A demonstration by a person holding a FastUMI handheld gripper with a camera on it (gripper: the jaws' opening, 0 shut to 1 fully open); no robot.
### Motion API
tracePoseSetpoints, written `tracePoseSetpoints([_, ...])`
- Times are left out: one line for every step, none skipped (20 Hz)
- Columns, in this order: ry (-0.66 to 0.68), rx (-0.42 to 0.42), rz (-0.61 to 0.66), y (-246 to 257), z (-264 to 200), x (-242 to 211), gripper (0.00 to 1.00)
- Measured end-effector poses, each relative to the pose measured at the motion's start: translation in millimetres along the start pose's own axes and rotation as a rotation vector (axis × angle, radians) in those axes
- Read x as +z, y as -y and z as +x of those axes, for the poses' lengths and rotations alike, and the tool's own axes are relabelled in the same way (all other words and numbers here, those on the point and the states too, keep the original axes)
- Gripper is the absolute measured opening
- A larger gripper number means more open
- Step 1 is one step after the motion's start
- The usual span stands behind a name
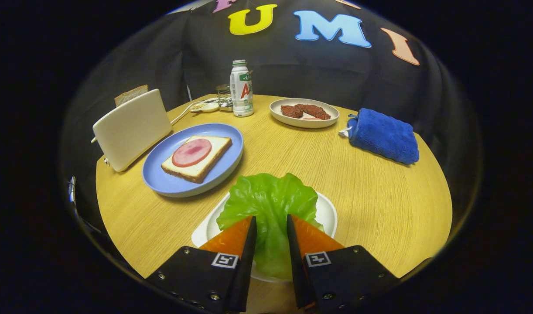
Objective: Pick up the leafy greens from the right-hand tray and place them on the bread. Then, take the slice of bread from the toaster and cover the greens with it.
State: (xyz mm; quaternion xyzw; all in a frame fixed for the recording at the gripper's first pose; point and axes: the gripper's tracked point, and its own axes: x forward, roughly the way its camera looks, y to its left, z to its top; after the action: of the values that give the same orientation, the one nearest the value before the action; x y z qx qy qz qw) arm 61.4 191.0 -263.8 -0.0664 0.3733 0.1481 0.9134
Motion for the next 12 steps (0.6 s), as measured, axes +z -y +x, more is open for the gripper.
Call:
tracePoseSetpoints([-0.002, 0.001, -0.001, -0.2, -1.3, 0.1, 0.42])
tracePoseSetpoints([-0.008, 0.002, 0.0, -0.5, -0.6, -0.2, 0.42])
tracePoseSetpoints([-0.012, 0.0, 0.002, -0.7, -0.8, 0.3, 0.42])
tracePoseSetpoints([-0.019, 0.0, -0.001, -1.1, -0.6, -0.1, 0.42])
tracePoseSetpoints([-0.022, 0.0, -0.001, -1.6, -0.6, 0.9, 0.42])
tracePoseSetpoints([-0.026, 0.002, 0.0, -2.2, -0.7, 0.0, 0.42])
tracePoseSetpoints([-0.03, 0.005, 0.002, -2.5, -1.0, 0.4, 0.42])
tracePoseSetpoints([-0.031, 0.006, 0.004, -2.9, -1.4, 0.0, 0.42])
tracePoseSetpoints([-0.016, -0.009, 0.036, 3.0, 0.6, 4.5, 0.42])
tracePoseSetpoints([-0.009, -0.007, 0.084, 1.7, -4.3, -0.8, 0.02])
tracePoseSetpoints([-0.01, 0.001, 0.063, 0.2, 0.7, 2.5, 0.02])
tracePoseSetpoints([0.0, 0.0, 0.05, 1.2, -0.4, 3.5, 0.02])
